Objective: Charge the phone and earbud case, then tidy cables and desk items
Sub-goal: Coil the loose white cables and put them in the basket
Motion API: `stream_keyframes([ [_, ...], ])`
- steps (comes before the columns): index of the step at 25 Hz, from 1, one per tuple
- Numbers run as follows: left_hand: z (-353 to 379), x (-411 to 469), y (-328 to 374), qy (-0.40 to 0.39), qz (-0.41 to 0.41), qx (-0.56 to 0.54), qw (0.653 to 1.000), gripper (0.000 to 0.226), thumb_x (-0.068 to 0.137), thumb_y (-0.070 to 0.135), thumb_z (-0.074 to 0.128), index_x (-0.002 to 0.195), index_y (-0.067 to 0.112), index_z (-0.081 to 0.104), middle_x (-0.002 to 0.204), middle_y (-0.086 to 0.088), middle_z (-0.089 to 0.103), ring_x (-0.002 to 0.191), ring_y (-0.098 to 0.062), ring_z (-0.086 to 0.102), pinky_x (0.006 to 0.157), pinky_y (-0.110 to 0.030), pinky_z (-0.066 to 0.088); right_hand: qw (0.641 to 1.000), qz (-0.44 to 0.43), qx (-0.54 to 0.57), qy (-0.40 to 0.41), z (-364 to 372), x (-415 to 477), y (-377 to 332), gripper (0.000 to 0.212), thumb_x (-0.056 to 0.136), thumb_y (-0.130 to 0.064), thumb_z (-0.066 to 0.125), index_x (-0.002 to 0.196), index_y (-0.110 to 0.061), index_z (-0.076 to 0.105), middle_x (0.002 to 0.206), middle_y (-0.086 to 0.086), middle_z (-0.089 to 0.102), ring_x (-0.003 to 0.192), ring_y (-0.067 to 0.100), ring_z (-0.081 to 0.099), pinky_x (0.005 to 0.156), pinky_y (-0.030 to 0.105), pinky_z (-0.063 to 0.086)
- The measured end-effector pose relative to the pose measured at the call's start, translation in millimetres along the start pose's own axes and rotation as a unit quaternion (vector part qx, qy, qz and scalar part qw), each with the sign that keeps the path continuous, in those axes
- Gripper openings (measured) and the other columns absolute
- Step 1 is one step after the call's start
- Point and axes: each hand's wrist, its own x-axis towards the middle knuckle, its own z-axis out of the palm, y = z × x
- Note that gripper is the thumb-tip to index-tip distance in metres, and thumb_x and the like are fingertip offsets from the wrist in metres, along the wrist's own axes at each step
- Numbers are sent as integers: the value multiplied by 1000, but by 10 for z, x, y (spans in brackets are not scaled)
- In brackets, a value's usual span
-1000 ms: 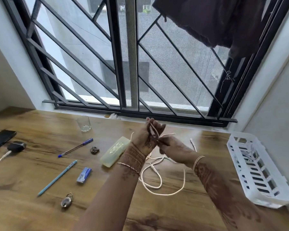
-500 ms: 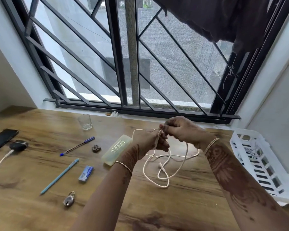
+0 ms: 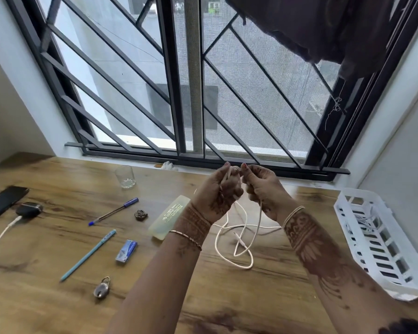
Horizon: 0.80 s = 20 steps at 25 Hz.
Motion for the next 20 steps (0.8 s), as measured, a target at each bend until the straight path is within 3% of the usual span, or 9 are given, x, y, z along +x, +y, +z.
stream_keyframes([
  [3,80,87,71,-4,45,-70,997,31,99,22,34,74,11,51,42,8,35,35,-4,32,61,-15,52,999,-7,-30,22,-4,-22,29,16,95,-18,55,80,-17,59,66,0,43,38,2,31,33,14,26],
  [5,156,163,100,24,77,-58,995,33,102,19,29,75,12,46,44,8,37,35,-4,34,65,-18,52,995,-2,-93,25,7,-72,65,18,96,-14,54,80,-20,61,66,0,44,41,3,32,35,15,28],
  [9,140,307,62,118,114,99,981,34,104,27,30,77,16,48,46,8,47,49,-9,56,65,-28,41,980,33,-197,-9,37,-167,16,20,97,-20,51,84,-17,66,65,-2,46,49,8,35,42,18,30],
  [12,7,373,47,161,163,288,930,32,104,24,30,80,15,48,52,7,59,58,-12,60,66,-30,43,975,72,-199,-61,85,-241,-76,23,97,-20,51,89,-8,69,61,-2,44,45,6,33,39,17,26],
  [14,-69,369,58,182,182,410,875,31,103,26,32,80,15,49,57,5,62,62,-16,60,59,-31,45,977,66,-189,-77,134,-274,-192,24,97,-21,51,85,-8,67,58,-3,43,41,5,33,35,16,24],
  [16,-170,337,61,185,198,518,811,31,101,28,34,78,17,50,58,5,59,58,-14,56,60,-34,45,985,52,-147,-71,165,-269,-339,22,98,-21,49,84,-8,60,57,-2,41,38,3,31,32,14,23],
  [17,-207,316,45,179,195,543,797,31,101,27,34,78,16,50,57,4,58,54,-13,53,61,-35,45,989,47,-122,-67,160,-253,-421,21,99,-20,47,86,-8,58,56,-3,41,37,3,30,31,14,22],
  [20,-251,245,-12,153,158,496,840,36,103,22,32,75,11,51,50,0,49,45,-15,43,51,-28,37,992,15,-116,-41,114,-179,-676,25,100,-23,46,83,-9,58,56,-4,42,37,2,32,32,13,23],
])
